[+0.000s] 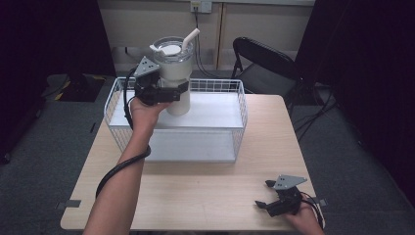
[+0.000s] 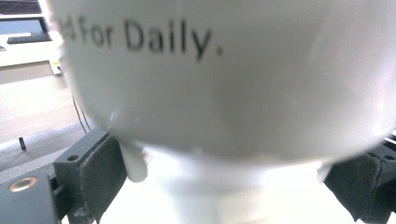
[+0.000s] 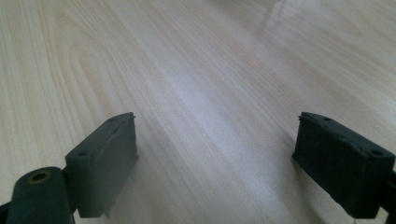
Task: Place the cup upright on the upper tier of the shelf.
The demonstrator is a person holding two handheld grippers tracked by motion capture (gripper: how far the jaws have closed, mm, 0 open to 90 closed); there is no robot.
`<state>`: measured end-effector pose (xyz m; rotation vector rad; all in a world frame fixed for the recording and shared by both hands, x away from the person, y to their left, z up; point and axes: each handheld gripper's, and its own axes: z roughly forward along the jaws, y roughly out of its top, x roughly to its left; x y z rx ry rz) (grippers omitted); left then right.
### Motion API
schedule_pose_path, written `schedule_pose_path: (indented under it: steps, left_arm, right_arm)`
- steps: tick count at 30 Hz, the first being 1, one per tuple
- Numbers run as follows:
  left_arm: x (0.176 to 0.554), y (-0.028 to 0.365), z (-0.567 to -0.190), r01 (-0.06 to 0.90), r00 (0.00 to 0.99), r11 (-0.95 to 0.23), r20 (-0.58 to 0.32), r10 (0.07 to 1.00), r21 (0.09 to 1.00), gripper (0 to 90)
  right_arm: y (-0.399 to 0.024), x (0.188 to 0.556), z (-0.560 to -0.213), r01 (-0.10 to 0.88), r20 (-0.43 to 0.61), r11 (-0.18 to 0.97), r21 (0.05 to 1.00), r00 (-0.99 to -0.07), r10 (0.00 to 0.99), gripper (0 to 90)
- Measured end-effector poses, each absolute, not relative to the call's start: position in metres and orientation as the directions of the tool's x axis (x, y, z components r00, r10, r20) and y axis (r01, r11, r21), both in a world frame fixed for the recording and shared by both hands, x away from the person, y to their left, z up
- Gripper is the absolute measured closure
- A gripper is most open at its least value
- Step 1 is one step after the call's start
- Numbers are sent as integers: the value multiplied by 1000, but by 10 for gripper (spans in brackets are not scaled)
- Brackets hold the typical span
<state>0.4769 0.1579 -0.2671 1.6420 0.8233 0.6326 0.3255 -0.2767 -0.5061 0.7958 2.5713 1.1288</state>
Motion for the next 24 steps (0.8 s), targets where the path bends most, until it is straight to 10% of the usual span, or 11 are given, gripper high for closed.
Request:
schedule_pose_path:
  steps: [24]
  left_arm:
    - [446, 181, -291, 278, 637, -148, -67, 768, 949, 152]
  right_arm:
    - [-277, 325, -506, 387, 12, 559, 733, -830, 558, 126]
